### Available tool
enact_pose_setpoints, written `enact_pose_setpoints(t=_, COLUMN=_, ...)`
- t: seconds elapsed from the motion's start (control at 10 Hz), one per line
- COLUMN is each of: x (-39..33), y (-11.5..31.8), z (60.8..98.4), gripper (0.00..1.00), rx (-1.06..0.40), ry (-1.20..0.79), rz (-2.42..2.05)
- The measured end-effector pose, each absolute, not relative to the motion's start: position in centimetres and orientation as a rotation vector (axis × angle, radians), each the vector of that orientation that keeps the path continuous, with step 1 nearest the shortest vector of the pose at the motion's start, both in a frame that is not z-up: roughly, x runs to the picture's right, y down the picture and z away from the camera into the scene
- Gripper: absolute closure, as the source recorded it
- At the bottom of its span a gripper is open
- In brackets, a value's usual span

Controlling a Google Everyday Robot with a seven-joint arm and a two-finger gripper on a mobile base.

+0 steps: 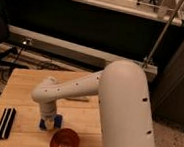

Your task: Wipe the white sponge on the table

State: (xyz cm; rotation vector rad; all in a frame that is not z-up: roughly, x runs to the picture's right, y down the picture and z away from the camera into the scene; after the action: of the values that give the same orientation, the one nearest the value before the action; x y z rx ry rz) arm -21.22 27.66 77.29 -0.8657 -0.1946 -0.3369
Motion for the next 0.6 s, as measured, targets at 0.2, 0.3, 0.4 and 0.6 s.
enact_pose_setpoints(t=0.2, x=-24.3, y=27.6, z=76.2, gripper=0.76, rx=-0.853, ry=-0.232, rz=-0.403)
enact_pose_setpoints(t=0.3, x=-26.0, y=27.7, z=75.7, gripper=0.76, rx=-0.850, ry=-0.253, rz=-0.440)
enact_pose_setpoints(t=0.4, x=-28.0, y=27.8, z=75.4, gripper=0.76, rx=-0.843, ry=-0.276, rz=-0.482)
enact_pose_setpoints(t=0.6, x=-30.4, y=27.5, z=75.7, gripper=0.76, rx=-0.828, ry=-0.298, rz=-0.526)
